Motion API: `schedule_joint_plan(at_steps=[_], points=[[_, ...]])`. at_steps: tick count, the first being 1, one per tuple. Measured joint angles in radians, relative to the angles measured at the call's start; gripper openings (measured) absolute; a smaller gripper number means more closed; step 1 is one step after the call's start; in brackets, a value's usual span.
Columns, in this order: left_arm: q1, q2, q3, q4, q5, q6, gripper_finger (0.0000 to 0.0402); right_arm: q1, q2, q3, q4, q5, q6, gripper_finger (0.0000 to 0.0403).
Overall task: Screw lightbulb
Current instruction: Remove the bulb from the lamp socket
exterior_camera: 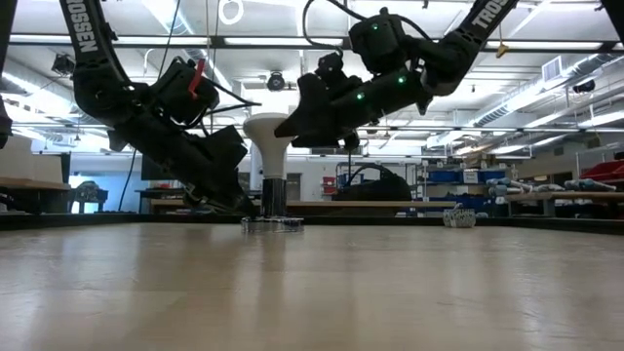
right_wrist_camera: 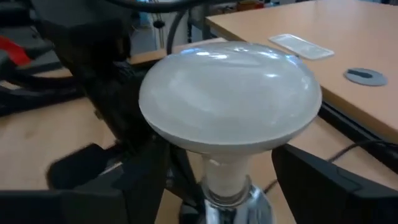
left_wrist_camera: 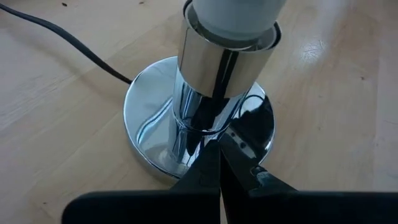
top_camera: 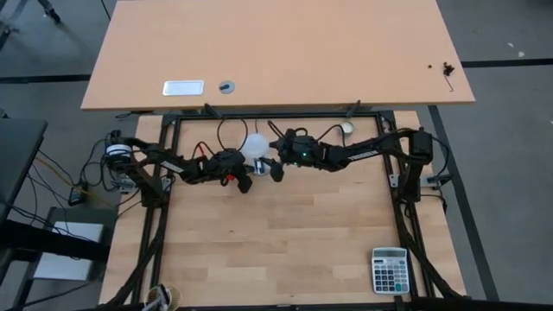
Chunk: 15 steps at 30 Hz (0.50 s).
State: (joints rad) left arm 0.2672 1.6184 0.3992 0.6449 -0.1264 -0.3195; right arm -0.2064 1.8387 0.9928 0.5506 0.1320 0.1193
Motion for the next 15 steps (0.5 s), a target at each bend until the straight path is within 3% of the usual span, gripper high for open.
schedule_joint_plan(at_steps=[8, 15], points=[[-0.001, 0.001, -0.001, 0.050, 0.038, 0.000, 0.0000, -0.026, -0.132, 0.000, -0.195, 0.001, -0.074, 0.0289], [-0.001, -0.006, -0.001, 0.106, 0.091, -0.003, 0.0000, -0.024, -0.214, 0.001, -0.291, -0.014, -0.102, 0.0232]])
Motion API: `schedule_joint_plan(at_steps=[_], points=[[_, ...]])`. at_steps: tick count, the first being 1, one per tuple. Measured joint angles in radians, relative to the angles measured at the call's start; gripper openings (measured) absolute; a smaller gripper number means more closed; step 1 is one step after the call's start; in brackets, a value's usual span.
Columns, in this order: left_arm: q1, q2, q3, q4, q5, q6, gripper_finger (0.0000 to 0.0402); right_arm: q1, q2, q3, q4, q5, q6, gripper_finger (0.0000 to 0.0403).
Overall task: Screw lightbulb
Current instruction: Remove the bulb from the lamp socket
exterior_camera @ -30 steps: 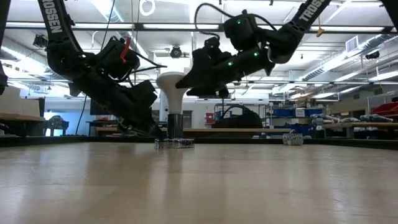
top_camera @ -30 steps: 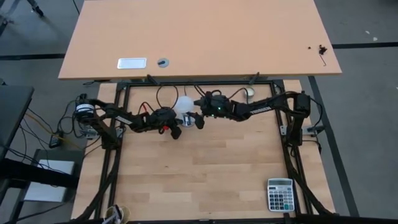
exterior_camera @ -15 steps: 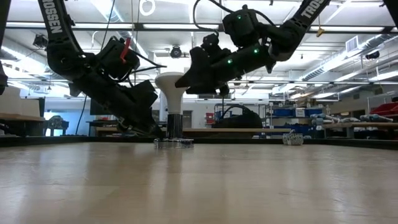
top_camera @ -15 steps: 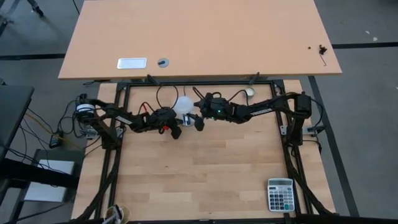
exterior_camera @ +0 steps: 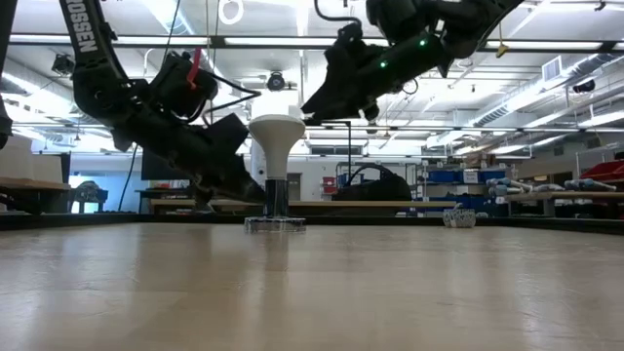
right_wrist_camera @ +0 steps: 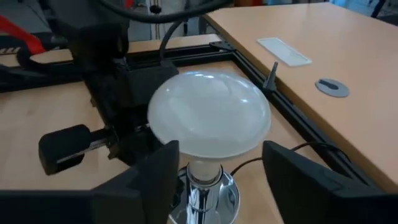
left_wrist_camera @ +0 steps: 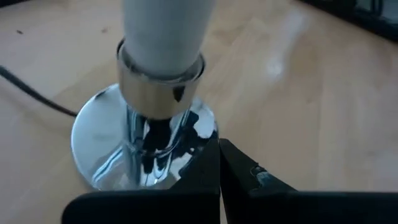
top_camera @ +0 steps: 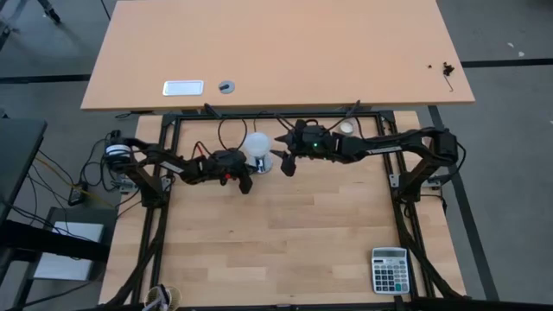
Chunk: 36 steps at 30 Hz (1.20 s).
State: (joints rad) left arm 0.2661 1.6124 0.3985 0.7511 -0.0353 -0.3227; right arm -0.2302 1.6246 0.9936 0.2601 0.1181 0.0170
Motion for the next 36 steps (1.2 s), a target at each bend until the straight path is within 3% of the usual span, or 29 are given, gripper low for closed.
schedule_joint_plan(at_steps=[6, 12, 18, 23, 31, 36], points=[[0.000, -0.077, 0.000, -0.006, 0.039, 0.001, 0.0000, 0.000, -0.016, 0.000, -0.013, -0.052, -0.019, 0.0127], [0.000, -0.243, 0.001, -0.103, 0.077, 0.010, 0.0000, 0.000, -0.016, 0.000, -0.014, -0.093, -0.044, 0.0012], [0.000, -0.395, 0.012, -0.170, 0.166, 0.034, 0.0000, 0.000, -0.016, 0.000, -0.015, -0.148, -0.041, 0.0023], [0.002, -0.469, 0.111, -0.304, 0.186, 0.111, 0.0000, 0.002, -0.007, 0.000, 0.002, -0.209, -0.036, 0.0006], [0.070, -0.444, 0.438, -0.817, 0.013, 0.298, 0.0000, 0.008, 0.027, 0.001, 0.099, -0.227, -0.001, 0.0010], [0.120, -0.382, 0.560, -1.009, -0.006, 0.360, 0.0000, 0.005, 0.044, 0.000, 0.102, -0.228, 0.004, 0.0007]])
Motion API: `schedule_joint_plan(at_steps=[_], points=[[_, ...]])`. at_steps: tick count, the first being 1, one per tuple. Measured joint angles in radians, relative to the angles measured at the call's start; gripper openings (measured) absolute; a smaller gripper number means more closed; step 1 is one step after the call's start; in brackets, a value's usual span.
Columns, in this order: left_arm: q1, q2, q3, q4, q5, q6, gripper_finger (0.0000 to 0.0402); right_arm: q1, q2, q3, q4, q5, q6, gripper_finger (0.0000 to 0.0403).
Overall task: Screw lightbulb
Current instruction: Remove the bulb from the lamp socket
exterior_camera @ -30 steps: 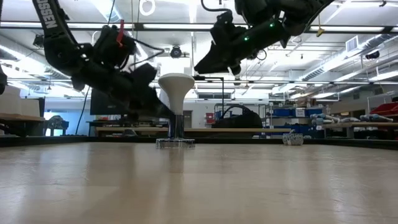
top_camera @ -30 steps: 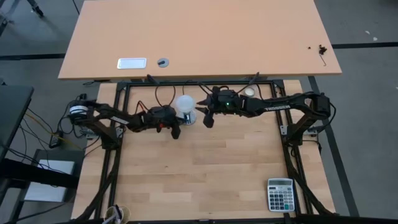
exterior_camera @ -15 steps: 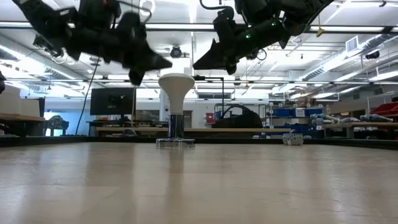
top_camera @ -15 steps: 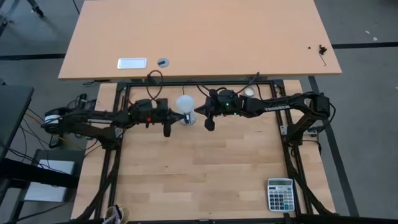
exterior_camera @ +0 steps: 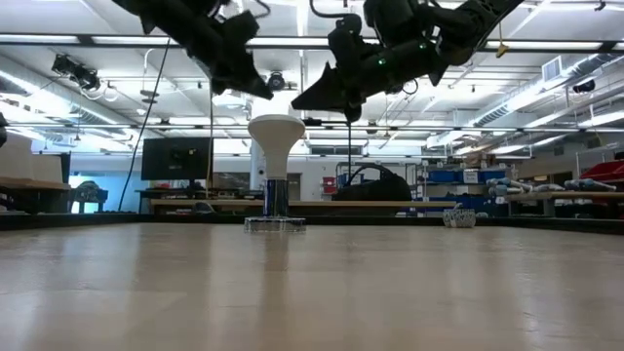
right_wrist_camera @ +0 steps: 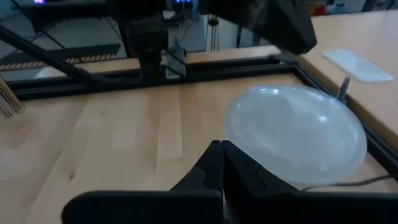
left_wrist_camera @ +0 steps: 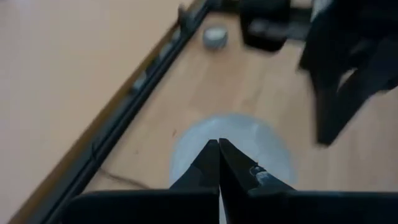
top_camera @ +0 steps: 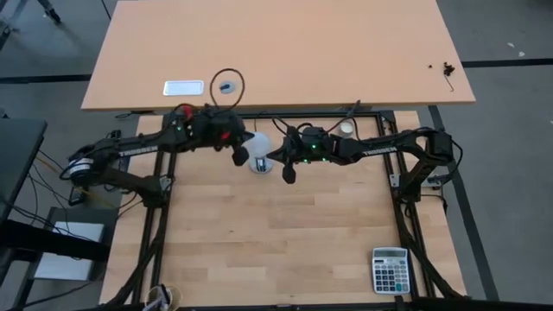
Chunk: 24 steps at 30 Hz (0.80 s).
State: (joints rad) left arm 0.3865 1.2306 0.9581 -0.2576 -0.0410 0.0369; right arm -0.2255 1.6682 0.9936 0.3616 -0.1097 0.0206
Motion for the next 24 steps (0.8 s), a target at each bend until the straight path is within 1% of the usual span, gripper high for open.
schedule_joint_plan(at_steps=[4, 6, 7, 15, 19, 22, 24], points=[[0.010, 0.064, 0.012, -0.043, 0.000, 0.013, 0.0000, -0.015, 0.017, 0.001, 0.000, 0.000, 0.005, 0.0007], [0.011, 0.083, 0.016, -0.029, 0.000, 0.015, 0.0000, -0.026, 0.027, -0.001, 0.000, 0.001, 0.006, 0.0007], [0.011, 0.087, 0.017, -0.026, -0.007, 0.016, 0.0000, -0.031, 0.034, 0.000, 0.021, 0.005, 0.006, 0.0006], [0.008, 0.094, 0.017, -0.043, -0.023, 0.016, 0.0000, -0.079, 0.045, 0.000, 0.016, 0.007, 0.014, 0.0007], [0.000, 0.094, 0.016, -0.066, -0.018, 0.012, 0.0000, -0.104, 0.045, 0.000, 0.022, 0.088, 0.028, 0.0007], [-0.012, 0.095, 0.016, -0.050, 0.027, 0.012, 0.0000, -0.136, 0.048, -0.001, 0.027, 0.152, 0.029, 0.0007], [-0.018, 0.096, 0.017, -0.045, 0.029, 0.013, 0.0000, -0.158, 0.048, -0.001, 0.027, 0.161, 0.029, 0.0008]])
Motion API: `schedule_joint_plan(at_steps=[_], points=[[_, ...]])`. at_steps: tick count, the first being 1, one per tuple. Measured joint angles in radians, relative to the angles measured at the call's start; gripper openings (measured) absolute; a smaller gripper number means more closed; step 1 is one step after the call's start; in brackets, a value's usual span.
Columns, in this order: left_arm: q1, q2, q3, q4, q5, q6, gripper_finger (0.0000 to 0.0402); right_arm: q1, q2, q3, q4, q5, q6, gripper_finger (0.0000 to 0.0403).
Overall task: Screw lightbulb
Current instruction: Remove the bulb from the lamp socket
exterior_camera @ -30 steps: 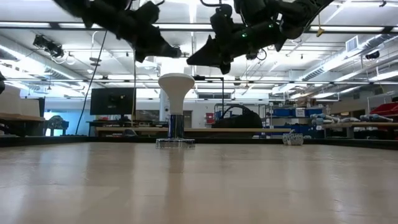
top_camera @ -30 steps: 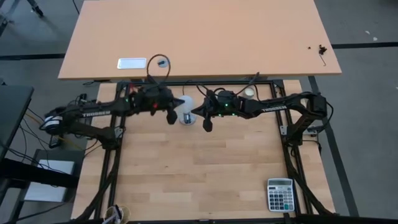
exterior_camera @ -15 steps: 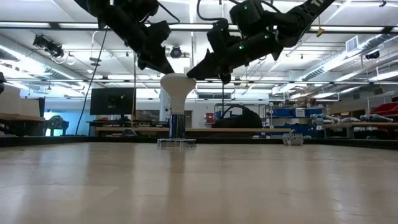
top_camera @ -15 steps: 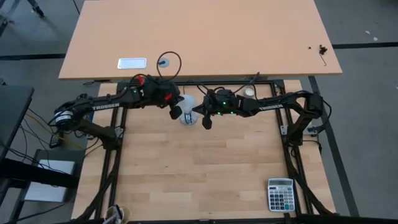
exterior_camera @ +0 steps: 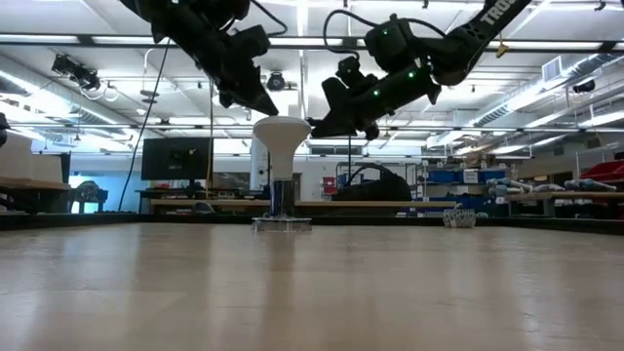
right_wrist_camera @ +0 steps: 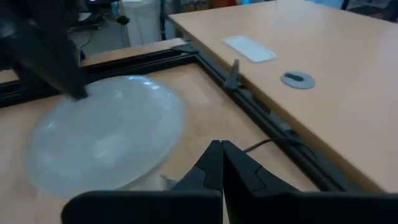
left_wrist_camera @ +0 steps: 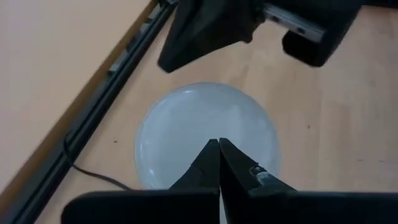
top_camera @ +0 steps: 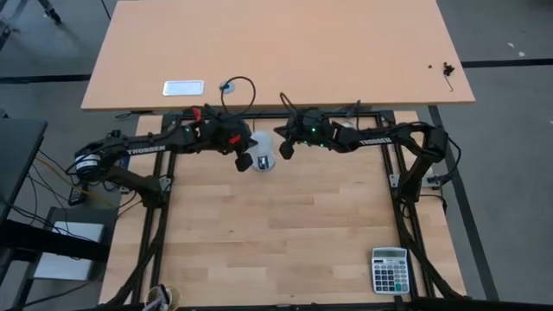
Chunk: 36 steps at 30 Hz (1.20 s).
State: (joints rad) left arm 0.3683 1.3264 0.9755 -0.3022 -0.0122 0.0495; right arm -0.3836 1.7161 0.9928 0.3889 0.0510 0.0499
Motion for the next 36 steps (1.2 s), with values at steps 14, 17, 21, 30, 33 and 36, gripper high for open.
schedule_joint_plan(at_steps=[14, 17, 21, 30, 33, 36], points=[[0.004, 0.002, 0.013, 0.023, -0.020, 0.024, 0.0000, 0.041, -0.045, 0.000, -0.037, -0.259, -0.001, 0.0009], [0.003, 0.005, 0.043, 0.027, -0.020, 0.032, 0.0000, 0.052, -0.045, 0.000, -0.034, -0.265, -0.001, 0.0009], [0.018, 0.003, 0.066, 0.034, -0.027, 0.048, 0.0000, 0.056, -0.045, 0.000, -0.016, -0.274, -0.003, 0.0009], [0.048, 0.053, 0.069, -0.002, -0.034, 0.052, 0.0000, 0.082, -0.032, 0.000, -0.034, -0.317, -0.006, 0.0009], [0.050, 0.061, 0.071, -0.008, -0.025, 0.051, 0.0000, 0.084, -0.032, 0.000, -0.028, -0.284, -0.008, 0.0009], [0.049, 0.060, 0.071, -0.012, -0.021, 0.051, 0.0000, 0.070, -0.032, 0.000, -0.027, -0.281, -0.008, 0.0009]])
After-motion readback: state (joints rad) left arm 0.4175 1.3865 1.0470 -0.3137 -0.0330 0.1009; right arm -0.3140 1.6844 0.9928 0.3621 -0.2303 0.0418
